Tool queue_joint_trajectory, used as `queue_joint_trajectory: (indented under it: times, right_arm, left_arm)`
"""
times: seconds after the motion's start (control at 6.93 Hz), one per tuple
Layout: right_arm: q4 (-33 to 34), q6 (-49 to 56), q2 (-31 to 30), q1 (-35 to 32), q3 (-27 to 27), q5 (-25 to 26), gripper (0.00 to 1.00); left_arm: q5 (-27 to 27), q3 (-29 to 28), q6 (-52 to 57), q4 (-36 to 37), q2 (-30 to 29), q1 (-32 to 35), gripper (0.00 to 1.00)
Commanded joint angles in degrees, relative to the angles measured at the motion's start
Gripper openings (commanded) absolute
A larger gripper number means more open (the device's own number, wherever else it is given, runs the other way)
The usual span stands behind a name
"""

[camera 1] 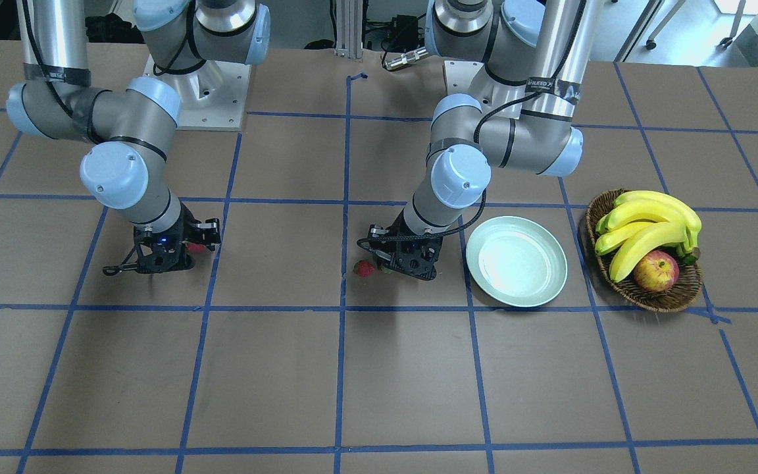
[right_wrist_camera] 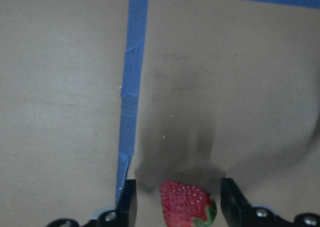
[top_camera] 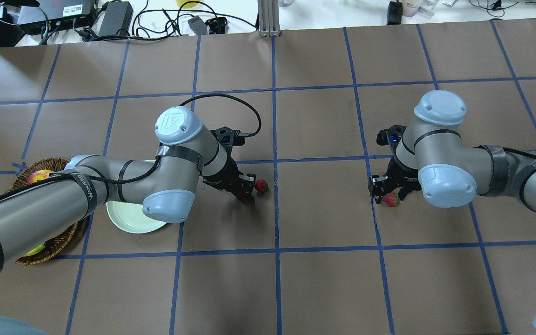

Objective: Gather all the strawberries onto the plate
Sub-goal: 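Carry a strawberry over the plate with left gripper while right gripper carries another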

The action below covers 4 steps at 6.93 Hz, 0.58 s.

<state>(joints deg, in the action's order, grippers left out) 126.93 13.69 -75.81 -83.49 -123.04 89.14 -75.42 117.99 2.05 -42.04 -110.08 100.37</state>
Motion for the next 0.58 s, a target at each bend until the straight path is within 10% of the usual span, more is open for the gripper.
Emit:
queue_joint_trajectory:
  times: [0.0,0.43]
  right_arm:
    - [-0.4,0.0,0.1,-0.6,-0.4,0.7,0.36]
    - [-3.0,-0.9,-0.3,-0.9,2.4,0.7,0.15]
  left_arm:
    - [-0.2,-0.5,0.6,0.0,1.5,-0.1,0.04]
    - [-4.6,-2.0,2.9,-1.4,4.3,-7.2,0.00]
